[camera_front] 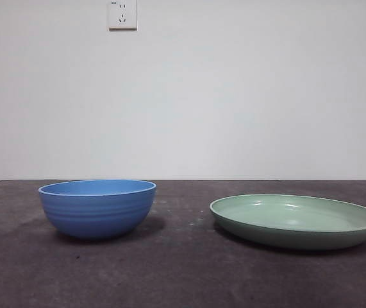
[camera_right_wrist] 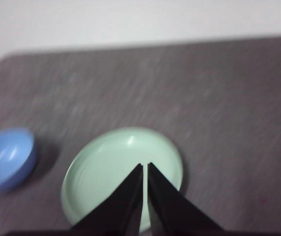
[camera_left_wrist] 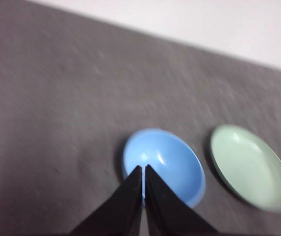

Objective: Pick up the blue bowl, put it on the green plate, put it on desk

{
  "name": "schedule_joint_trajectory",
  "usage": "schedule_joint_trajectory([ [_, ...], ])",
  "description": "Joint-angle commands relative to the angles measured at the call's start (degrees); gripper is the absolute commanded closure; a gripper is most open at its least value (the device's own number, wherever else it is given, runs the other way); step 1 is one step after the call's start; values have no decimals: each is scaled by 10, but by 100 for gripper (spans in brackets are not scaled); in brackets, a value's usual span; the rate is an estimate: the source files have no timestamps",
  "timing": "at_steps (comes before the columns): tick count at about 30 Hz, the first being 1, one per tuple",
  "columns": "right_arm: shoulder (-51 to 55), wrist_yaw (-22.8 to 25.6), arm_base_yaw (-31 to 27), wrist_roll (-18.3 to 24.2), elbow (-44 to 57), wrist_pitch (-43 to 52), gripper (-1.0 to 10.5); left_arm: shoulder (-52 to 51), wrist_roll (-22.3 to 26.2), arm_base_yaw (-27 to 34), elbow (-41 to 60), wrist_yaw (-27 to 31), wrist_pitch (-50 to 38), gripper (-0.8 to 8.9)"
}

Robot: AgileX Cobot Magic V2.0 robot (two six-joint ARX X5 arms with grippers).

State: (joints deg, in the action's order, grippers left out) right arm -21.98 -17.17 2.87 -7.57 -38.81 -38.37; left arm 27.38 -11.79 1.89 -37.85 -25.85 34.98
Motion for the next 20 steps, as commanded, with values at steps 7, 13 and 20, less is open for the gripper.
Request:
schedule_joint_trajectory([
  [7,-134,-116,5,120,-85,-138,939,87,86,-56,-66,-96,79,804],
  [13,-169,-135,35,132,-93,-171,939,106,115,-101,-73,-108,130,804],
  [20,-173,-134,60,129,-93,-174,938,106,118,-110,-73,-108,134,800],
])
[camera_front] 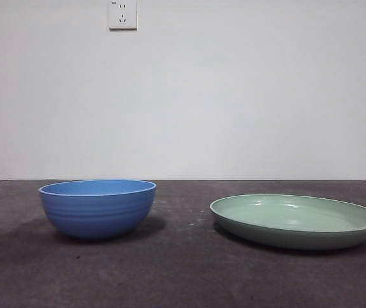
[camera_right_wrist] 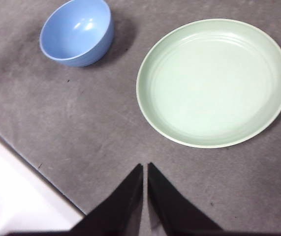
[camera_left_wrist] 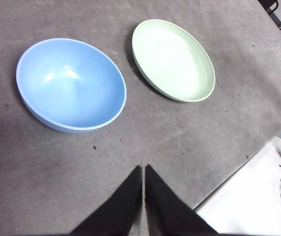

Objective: Pick up the blue bowl, put it on the green plate, put it on desk

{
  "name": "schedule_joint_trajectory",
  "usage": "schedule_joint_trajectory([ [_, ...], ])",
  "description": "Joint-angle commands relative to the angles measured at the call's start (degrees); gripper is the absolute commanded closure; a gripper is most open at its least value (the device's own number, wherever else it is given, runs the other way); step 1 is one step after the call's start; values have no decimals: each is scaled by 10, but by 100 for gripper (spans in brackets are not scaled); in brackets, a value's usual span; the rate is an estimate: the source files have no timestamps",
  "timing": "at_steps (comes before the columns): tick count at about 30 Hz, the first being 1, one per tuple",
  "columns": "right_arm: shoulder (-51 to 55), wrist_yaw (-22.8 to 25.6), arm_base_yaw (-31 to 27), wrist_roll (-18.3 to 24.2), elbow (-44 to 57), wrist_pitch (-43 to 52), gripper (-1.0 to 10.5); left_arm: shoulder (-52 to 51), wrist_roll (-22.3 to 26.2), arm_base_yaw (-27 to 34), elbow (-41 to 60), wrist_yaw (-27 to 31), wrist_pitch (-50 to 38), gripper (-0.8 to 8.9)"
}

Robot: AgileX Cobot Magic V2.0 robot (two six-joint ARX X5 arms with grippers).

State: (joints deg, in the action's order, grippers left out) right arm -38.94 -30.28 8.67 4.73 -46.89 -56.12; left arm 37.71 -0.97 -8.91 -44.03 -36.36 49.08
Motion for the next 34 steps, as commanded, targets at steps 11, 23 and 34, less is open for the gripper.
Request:
schedule_joint_trajectory([
  [11,-3,-1,2,-2,-12,3,577,3,5,-2,-11,-3,-7,383],
  [23,-3,-1,2,-3,-12,4,577,28,-25,-2,-17,17,-22,383],
  [34,-3,-1,2,-3,-12,4,577,187,-30,-43,-119,113,-40,386],
])
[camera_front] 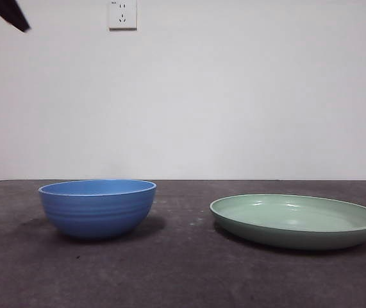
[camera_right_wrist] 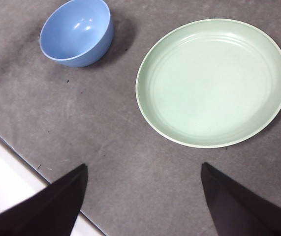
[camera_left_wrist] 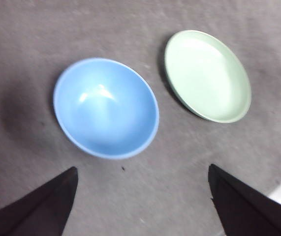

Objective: Pick up the blue bowl, put it on the green plate, put it on desk

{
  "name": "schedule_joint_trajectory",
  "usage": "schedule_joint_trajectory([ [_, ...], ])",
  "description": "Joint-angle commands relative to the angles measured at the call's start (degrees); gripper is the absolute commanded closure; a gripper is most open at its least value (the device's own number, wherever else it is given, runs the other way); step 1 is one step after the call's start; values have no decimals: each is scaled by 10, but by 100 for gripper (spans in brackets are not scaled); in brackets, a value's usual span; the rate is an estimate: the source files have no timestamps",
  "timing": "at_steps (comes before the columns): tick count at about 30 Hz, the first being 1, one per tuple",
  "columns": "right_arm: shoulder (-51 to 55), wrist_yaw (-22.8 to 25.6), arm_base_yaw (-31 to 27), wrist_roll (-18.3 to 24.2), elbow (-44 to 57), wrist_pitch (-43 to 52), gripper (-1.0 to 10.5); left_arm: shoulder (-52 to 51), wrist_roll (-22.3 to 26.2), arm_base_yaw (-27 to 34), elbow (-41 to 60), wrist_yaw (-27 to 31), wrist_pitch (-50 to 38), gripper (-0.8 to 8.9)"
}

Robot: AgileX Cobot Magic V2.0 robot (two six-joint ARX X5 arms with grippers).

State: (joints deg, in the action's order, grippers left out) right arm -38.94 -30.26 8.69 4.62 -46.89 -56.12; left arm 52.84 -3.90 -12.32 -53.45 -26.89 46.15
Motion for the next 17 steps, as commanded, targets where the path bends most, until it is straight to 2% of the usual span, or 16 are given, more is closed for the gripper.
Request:
schedule_joint_trajectory([
  [1,-3,-2,2,-2,-12,4,577,52,0,-14,-33,29,-11,386],
  [9,-3,-2,2,-1,-12,4,577,208,10,-52,-87,134,-28,386],
  [17,-3,-1,2,-1,-12,5,577,353,12,-62,-90,190,-109,388],
])
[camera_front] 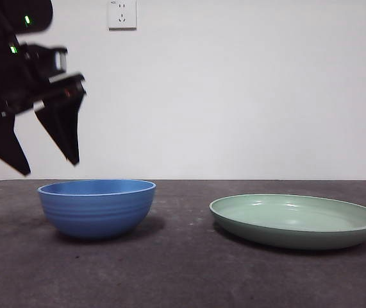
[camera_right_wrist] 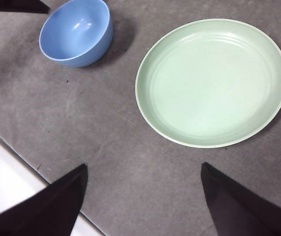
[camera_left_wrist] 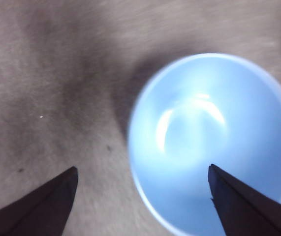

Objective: Pick up the blue bowl, put it on the green plate, put it on desk

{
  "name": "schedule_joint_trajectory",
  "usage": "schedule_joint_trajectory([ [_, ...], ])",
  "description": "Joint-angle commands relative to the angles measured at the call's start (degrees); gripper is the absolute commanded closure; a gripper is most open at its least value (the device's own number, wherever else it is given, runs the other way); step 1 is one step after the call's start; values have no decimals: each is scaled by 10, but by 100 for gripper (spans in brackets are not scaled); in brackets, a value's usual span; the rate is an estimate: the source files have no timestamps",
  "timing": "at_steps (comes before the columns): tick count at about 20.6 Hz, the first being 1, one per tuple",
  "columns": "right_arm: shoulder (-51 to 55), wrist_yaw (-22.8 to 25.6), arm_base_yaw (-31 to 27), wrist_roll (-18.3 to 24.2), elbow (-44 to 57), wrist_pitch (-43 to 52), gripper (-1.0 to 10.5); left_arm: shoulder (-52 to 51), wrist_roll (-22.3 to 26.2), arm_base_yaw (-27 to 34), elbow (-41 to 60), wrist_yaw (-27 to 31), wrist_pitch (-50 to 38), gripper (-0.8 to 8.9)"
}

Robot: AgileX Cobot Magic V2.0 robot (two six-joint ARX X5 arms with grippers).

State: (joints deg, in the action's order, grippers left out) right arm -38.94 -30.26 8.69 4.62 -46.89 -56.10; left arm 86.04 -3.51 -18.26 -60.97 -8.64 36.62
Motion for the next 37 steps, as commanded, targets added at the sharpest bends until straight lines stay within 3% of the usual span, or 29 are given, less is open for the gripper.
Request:
schedule_joint_trajectory([
  [1,-3,-1,2,-1,-12,5,577,36,7,-2,-14,14,-23,410],
  [7,-3,3,2,-1,-12,6,577,83,3,-2,-14,17,-48,433],
  [12,-3,3,2,-1,-12,8,577,86,-3,-2,-14,17,-53,666],
  [18,-3,3,2,-1,-12,8,577,86,-7,-2,-14,16,-53,799],
  [28,-3,3,2,-1,-12,8,577,41,-37,-21,-37,7,-46,799],
  [37,-3,3,2,-10,-12,8,577,37,-67,-145,-188,-14,-4,799],
])
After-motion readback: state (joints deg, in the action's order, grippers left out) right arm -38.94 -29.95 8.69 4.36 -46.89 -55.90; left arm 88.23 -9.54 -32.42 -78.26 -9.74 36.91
